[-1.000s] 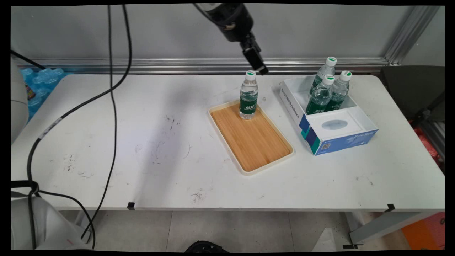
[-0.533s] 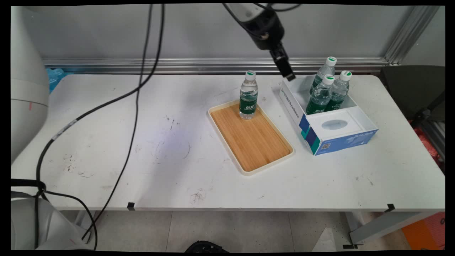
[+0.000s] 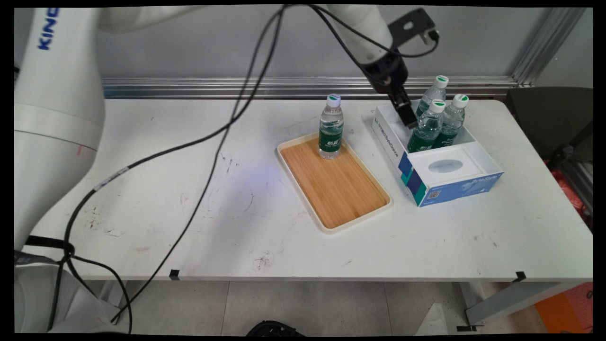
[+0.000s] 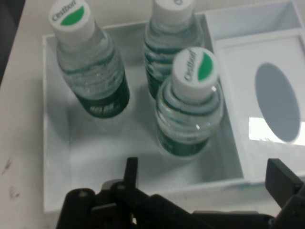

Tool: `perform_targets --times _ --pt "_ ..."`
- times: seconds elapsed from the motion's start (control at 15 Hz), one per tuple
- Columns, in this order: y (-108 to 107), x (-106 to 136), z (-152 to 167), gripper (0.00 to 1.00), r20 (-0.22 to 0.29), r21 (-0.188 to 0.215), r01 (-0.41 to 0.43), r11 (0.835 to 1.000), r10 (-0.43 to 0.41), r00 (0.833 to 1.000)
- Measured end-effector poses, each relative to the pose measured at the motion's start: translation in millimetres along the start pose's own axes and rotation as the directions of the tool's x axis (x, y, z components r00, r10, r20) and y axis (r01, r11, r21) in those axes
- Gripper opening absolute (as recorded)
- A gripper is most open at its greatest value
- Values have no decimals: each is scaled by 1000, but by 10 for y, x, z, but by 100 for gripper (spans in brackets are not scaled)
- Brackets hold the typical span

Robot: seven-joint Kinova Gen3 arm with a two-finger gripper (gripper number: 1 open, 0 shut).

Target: Pick up the green bottle from the white box, then place the picked object on the tray

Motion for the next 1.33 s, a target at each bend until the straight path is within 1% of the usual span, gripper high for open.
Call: perform_targets --times 0.27,0.53,0.73,0.93,1.0,1.33 --pt "-45 66 449 100 -12 -4 31 1000 -31 999" --pt "-91 106 793 100 -22 -7 56 998 -56 998" --pt "-110 130 961 100 -31 -12 77 997 -78 996" --pt "-119 151 1052 100 -42 -18 92 996 -93 995" --pt "-121 159 1069 0 -46 -20 96 995 -97 994" --pt "-137 179 1073 0 -57 -24 106 994 -107 993"
